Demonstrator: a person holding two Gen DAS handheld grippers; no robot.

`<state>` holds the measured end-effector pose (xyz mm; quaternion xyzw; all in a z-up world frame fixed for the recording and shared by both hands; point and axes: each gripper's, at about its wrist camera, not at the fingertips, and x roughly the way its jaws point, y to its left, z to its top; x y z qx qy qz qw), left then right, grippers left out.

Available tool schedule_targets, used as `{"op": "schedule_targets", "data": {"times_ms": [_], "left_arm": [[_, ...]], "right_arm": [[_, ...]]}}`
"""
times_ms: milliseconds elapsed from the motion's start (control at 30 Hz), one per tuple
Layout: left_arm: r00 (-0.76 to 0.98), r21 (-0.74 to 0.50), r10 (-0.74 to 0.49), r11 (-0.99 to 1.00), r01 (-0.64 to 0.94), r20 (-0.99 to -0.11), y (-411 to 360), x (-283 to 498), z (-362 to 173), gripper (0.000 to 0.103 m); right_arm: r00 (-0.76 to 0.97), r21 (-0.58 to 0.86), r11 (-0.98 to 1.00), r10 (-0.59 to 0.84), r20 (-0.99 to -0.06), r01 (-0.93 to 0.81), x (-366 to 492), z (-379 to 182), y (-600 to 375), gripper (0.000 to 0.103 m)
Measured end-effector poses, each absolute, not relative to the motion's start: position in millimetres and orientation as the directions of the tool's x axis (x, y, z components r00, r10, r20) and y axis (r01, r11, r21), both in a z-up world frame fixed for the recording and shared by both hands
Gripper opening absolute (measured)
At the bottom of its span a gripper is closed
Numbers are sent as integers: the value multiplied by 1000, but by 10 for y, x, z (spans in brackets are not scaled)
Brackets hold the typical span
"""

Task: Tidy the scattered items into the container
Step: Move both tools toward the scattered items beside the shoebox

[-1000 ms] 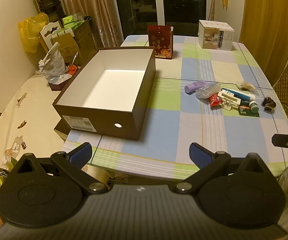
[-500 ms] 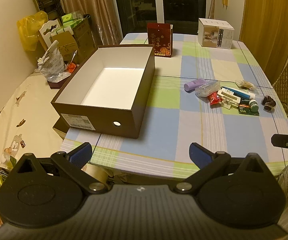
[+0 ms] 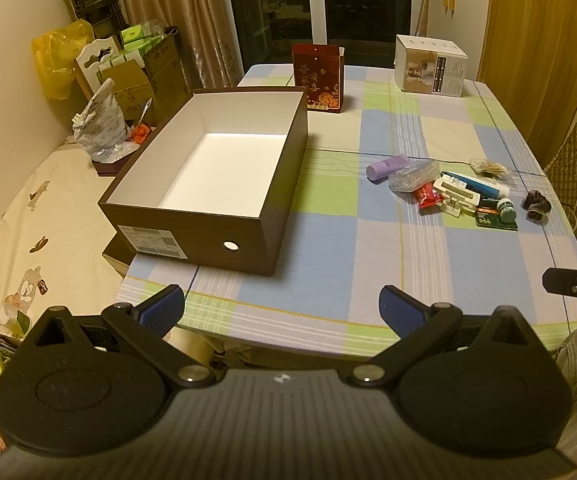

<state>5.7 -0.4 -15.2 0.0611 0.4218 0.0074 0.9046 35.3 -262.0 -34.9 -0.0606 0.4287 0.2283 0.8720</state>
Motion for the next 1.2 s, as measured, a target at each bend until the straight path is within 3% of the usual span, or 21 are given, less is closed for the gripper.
{"op": "schedule_targets", "data": {"times_ms": [1200], "left_arm": [[614,91,19,992,87,-789,-94,198,-290,102]], "right_arm": [[518,97,891,343,-783,-443,447,-403,-2638,103]]}}
